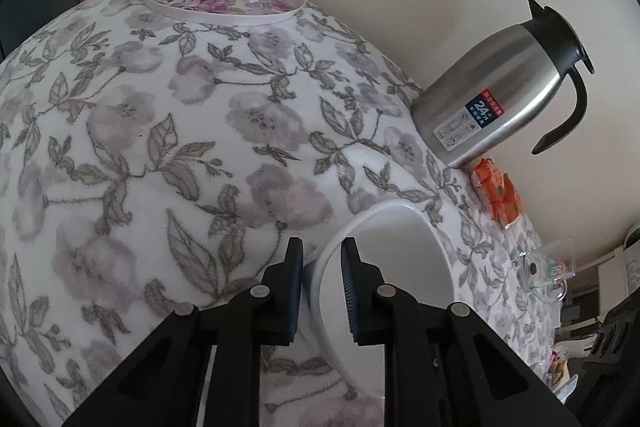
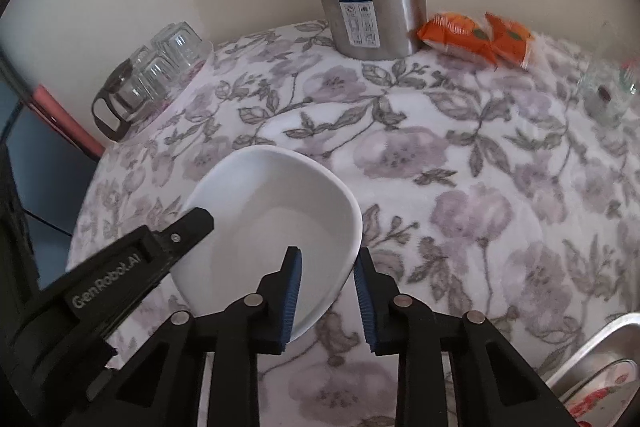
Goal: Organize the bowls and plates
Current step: 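Lower both tools to the rim of the white MAX bowl, then close the left tool on the MAX bowl rim and lift it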
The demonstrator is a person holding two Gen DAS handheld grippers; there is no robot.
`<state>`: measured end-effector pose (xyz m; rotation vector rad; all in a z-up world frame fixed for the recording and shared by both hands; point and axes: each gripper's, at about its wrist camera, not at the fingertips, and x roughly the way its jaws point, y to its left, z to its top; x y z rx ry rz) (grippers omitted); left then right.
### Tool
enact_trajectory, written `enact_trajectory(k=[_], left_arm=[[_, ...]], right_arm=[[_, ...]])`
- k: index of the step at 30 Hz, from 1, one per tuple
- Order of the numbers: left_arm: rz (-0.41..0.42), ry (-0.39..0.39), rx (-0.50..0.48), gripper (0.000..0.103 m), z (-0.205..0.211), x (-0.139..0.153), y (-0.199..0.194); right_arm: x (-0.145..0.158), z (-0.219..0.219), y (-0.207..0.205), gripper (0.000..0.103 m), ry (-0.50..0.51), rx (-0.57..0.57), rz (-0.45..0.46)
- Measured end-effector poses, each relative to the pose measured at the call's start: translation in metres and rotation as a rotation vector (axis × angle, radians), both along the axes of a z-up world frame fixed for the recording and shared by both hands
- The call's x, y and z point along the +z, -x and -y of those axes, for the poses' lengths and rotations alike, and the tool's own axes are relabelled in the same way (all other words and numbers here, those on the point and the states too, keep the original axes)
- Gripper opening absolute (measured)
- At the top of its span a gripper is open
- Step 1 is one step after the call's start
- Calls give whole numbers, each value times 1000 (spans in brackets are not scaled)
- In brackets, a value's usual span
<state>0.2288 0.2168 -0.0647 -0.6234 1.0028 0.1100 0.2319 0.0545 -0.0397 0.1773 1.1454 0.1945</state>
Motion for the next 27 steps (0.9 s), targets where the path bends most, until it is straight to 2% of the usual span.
enact_trajectory(k=[4,9,14,22,27], left_arm=[[0,18,-2,19,-2,1,3],[11,10,-7,19,1,13,7],[66,28,-17,19,5,40,15],[157,9,-39,19,22,93,40],[194,0,-64,19,39,114,53]], right_arm=[[2,5,0,29,-29,-16,-18],[19,5,6,29,-16,-4,15],[43,11,13,29,-12,1,52],[92,31,36,29,-39,-12,124],[121,46,55,29,-31,-22,177]])
